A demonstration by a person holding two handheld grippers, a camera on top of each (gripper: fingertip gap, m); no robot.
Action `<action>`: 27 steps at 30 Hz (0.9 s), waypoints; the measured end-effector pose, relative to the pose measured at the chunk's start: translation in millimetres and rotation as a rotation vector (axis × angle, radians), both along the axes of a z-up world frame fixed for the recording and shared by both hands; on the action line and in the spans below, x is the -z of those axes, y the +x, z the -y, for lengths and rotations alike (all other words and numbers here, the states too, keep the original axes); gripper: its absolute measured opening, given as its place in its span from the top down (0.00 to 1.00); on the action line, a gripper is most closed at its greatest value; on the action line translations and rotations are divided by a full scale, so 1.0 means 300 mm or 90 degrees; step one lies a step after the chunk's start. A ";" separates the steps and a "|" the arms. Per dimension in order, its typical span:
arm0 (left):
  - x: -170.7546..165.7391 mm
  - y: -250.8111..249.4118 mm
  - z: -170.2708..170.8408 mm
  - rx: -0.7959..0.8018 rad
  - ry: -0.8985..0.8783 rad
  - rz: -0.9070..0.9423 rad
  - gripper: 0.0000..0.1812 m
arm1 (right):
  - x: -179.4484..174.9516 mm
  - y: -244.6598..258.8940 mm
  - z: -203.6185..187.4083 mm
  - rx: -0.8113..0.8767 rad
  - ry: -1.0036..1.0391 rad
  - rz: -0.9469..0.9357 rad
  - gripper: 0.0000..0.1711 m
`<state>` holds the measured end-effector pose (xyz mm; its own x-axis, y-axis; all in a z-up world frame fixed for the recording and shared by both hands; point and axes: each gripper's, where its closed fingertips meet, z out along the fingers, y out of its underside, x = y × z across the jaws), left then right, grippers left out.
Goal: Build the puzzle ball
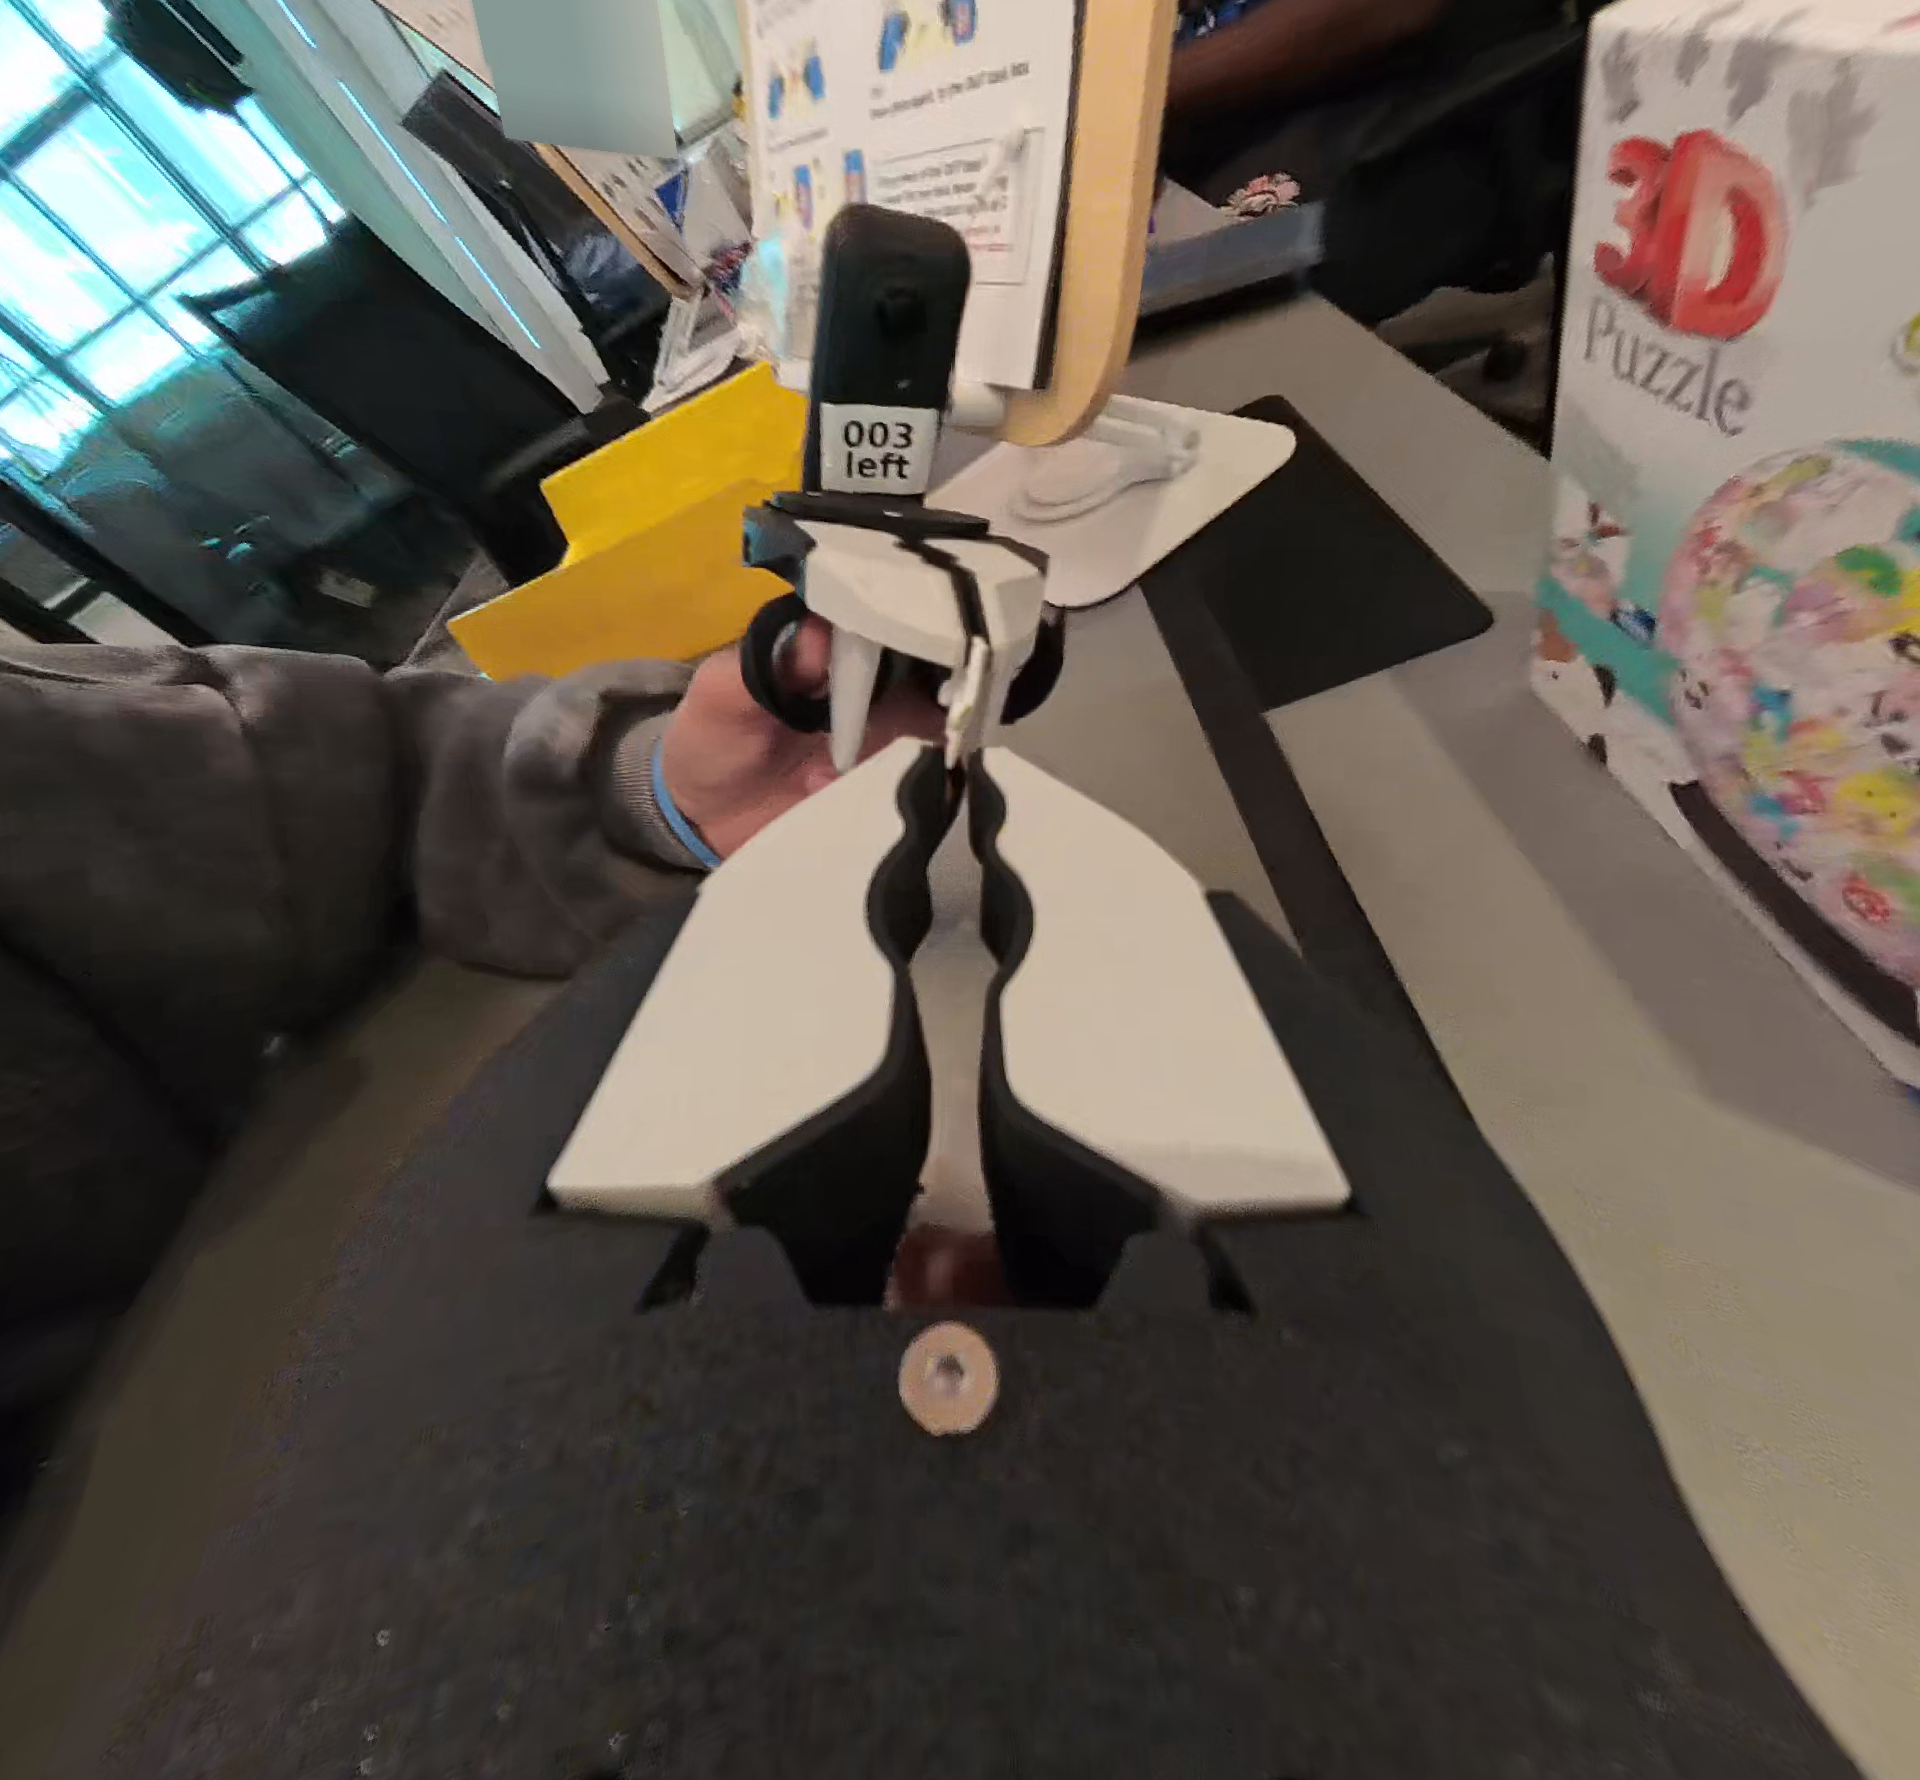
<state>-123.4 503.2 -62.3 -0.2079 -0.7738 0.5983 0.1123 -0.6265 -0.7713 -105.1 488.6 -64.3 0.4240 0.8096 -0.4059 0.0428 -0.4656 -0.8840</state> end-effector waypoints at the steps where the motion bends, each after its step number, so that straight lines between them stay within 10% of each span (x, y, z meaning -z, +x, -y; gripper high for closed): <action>1: 0.000 -0.001 -0.002 -0.004 -0.001 0.001 0.99 | 0.012 0.000 -0.003 0.003 0.001 0.010 0.99; 27: 0.054 0.066 0.077 0.036 -0.006 -0.026 0.98 | -0.034 -0.034 -0.014 0.037 0.066 -0.008 1.00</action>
